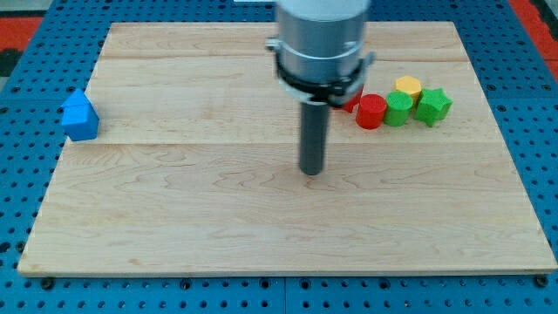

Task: Move the red circle towards the top board

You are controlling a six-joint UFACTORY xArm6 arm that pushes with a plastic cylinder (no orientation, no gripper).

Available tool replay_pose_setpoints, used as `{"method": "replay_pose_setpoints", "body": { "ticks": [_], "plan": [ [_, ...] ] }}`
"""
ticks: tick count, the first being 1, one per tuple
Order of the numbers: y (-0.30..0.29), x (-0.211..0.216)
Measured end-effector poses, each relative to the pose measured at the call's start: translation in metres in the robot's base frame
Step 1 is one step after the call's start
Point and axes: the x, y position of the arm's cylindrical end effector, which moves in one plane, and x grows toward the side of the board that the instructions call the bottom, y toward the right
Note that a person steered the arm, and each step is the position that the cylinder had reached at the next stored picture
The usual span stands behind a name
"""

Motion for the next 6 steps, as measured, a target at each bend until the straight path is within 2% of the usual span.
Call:
{"method": "replay_pose_setpoints", "body": {
  "ticks": [1, 3, 6],
  "plan": [
    [0.039, -0.004],
    [0.074, -0.064],
    [0.058, -0.156]
  ]
}}
